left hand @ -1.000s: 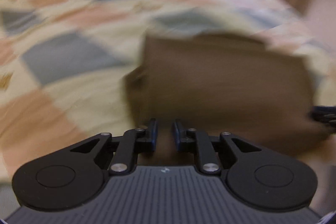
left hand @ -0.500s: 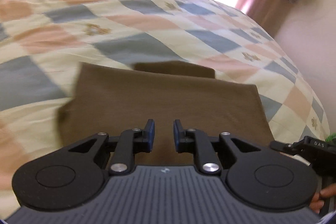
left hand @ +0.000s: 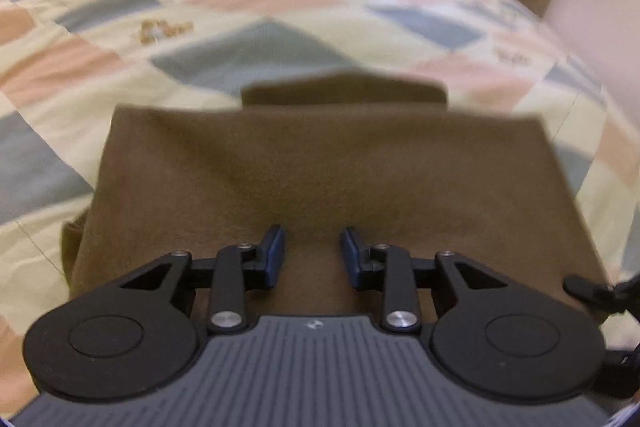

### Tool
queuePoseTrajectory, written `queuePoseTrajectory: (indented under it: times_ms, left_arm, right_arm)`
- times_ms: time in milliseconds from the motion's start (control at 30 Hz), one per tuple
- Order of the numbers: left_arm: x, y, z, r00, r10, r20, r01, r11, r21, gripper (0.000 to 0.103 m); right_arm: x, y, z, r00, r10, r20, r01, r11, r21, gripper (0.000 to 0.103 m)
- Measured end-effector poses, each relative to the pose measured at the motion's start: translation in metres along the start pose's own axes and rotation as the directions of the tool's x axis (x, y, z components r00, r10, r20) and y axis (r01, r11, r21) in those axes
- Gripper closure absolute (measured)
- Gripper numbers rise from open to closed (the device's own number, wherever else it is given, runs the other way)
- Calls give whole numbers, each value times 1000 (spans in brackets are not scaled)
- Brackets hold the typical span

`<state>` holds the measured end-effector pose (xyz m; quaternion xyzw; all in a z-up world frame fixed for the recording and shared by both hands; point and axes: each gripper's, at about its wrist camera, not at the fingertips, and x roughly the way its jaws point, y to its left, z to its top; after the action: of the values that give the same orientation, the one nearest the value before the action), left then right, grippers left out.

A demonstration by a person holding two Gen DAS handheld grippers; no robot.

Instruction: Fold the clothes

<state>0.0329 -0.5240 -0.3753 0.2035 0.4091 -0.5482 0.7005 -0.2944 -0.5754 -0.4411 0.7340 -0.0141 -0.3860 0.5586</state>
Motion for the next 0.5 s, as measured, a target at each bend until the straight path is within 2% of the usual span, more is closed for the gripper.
queuePoseTrajectory:
  times_ms: [67,133,200,233,300,367,400,500]
  left_arm:
    - [-13,5,6,1000,-17,24,18,1000,-9,77]
    - [-30,17,13,998,-30,50,33,998,-50,77]
    - [-50,39,16,997,-31,72,38,994,-104,77]
    - [-59,52,17,997,-28,79,38,990,-132,77]
    - [-74,80,16,997,-26,72,40,979,-202,77]
    - [-90,111,10,998,-27,62,43,960,-277,77]
    - [-97,126,7,998,-35,59,52,948,-315,77]
    - [-115,167,-8,997,-58,53,75,905,-420,77]
  right_arm:
    - [7,10,-4,997,-66,39,67,997,-26,74]
    - [11,44,-16,981,-172,89,188,957,-222,77]
    - [15,79,-28,952,-263,159,306,864,-401,79]
    - [18,98,-37,934,-293,204,356,793,-493,79]
    - [28,139,-74,910,-274,312,415,572,-708,80]
    - [43,171,-114,905,-209,371,421,313,-851,80]
    - [50,185,-134,906,-172,386,414,180,-892,80]
    - [69,200,-198,944,-87,319,305,-143,-942,81]
